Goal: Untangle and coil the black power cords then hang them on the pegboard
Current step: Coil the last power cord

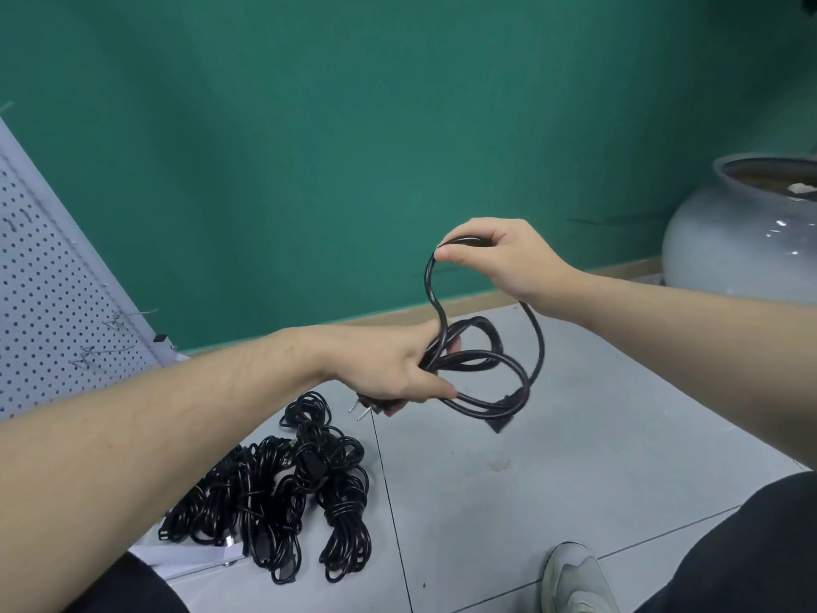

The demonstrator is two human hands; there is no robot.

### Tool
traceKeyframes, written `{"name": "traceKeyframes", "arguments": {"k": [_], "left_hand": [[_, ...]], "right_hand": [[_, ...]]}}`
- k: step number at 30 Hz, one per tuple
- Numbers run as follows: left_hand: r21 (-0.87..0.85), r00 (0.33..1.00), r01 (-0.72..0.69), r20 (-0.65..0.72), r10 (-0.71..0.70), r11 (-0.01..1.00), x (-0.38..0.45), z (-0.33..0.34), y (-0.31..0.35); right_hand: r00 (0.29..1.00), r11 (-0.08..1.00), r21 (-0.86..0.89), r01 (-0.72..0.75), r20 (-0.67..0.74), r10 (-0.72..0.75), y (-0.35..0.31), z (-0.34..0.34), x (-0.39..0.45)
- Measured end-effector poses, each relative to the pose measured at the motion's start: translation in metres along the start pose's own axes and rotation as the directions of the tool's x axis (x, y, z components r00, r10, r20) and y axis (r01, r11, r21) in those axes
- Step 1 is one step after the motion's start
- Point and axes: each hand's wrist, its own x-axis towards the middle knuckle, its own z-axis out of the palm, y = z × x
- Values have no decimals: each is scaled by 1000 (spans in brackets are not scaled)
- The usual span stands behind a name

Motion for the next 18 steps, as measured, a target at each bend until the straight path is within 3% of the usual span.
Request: {"name": "traceKeyframes", "arguments": {"k": [3, 6, 8, 11, 15, 18], "left_hand": [[-54, 975, -38, -222, 25, 998, 0, 1, 10], [-165, 894, 12, -440, -85, 986, -2, -6, 12], [-216, 831, 26, -538, -141, 976, -4, -10, 8], [-227, 702, 15, -691, -172, 974, -3, -17, 1], [-183, 561, 152, -793, -237, 971, 0, -30, -18], [-6, 543, 407, -803, -247, 914, 0, -36, -37]], "right_hand": [[998, 994, -90, -64, -11, 63, 16, -1, 0], [981, 943, -320, -95, 133, 144, 34, -4, -7], [921, 871, -476, -123, 273, 279, 40, 5, -15], [811, 851, -509, -127, 440, 384, 26, 28, -25], [817, 850, -525, 27, 502, 285, 0, 47, -27], [840, 800, -554, 232, 529, 122, -6, 43, -26]]}}
